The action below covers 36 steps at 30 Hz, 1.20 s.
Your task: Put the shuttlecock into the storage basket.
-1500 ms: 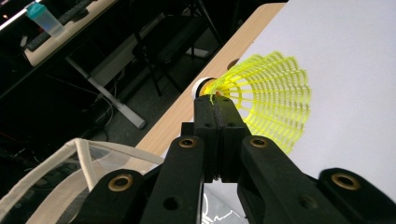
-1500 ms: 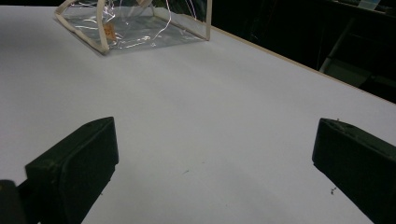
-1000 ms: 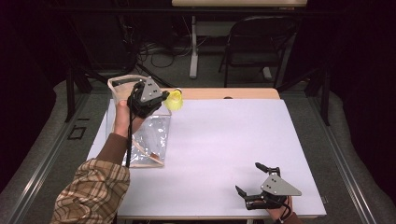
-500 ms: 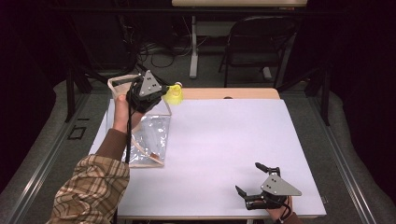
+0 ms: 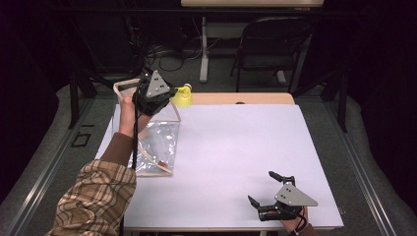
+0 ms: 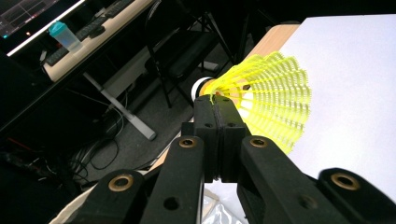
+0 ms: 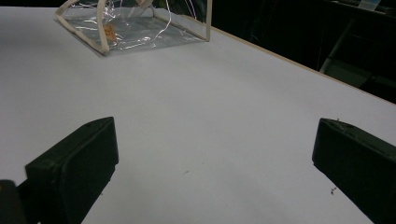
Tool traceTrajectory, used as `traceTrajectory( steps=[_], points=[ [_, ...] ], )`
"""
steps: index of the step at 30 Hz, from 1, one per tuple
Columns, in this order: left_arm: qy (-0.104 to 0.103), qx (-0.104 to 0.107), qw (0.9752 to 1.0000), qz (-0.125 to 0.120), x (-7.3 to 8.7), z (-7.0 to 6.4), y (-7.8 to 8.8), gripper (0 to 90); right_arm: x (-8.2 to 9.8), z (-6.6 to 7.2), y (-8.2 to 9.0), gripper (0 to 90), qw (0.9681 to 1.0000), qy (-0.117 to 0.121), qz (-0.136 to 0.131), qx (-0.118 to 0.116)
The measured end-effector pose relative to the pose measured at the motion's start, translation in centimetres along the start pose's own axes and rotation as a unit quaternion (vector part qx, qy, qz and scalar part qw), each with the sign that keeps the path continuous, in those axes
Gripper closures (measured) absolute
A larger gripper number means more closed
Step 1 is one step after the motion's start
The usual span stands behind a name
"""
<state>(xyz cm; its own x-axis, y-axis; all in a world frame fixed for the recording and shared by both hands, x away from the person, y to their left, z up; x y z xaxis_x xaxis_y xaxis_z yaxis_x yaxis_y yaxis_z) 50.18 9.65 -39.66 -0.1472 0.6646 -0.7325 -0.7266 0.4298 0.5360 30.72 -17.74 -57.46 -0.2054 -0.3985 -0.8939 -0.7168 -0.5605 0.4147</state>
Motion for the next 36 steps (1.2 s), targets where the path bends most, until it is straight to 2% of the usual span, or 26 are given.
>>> traceTrajectory(
  steps=[9, 36],
  points=[
    [0.0, -0.003, 1.0, -0.007, -0.7, 0.4, 0.2, 89.9, 0.0, 0.0, 0.0, 0.0, 1.0, -0.001, -0.001, -0.001],
    [0.006, -0.01, 0.9998, -0.016, -1.4, 1.5, 0.7, 90.0, 0.0, 0.0, 0.0, 0.0, 1.0, -0.002, -0.001, -0.001]
  ],
)
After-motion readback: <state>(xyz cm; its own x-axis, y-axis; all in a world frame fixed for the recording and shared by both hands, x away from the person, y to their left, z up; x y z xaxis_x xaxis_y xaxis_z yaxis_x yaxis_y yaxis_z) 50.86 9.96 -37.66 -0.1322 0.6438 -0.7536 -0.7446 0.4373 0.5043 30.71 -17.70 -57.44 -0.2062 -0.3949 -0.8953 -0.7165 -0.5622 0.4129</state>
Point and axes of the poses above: each handheld gripper's, and its own axes: y roughly backward along the jaws, x roughly out of its underside, z roughly to its left, the point moved 10 cm from there along -y, roughly forward along the jaws, and after that the axes turned 7 degrees about z, right-handed, at the moved point
